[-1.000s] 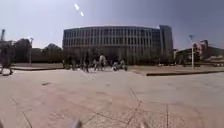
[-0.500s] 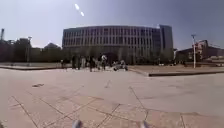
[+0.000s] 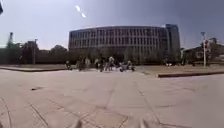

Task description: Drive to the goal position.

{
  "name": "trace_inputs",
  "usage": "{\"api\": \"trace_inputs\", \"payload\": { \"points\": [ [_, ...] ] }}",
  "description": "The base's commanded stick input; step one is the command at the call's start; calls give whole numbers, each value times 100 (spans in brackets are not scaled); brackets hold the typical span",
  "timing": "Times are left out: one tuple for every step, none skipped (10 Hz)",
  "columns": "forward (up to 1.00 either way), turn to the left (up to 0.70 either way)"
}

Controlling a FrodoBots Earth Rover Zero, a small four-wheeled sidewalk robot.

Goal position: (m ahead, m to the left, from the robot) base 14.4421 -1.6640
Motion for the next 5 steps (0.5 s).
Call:
{"api": "trace_inputs", "payload": {
  "points": [
    [70,2],
    [70,3],
    [70,2],
    [70,2],
    [70,2]
  ]
}}
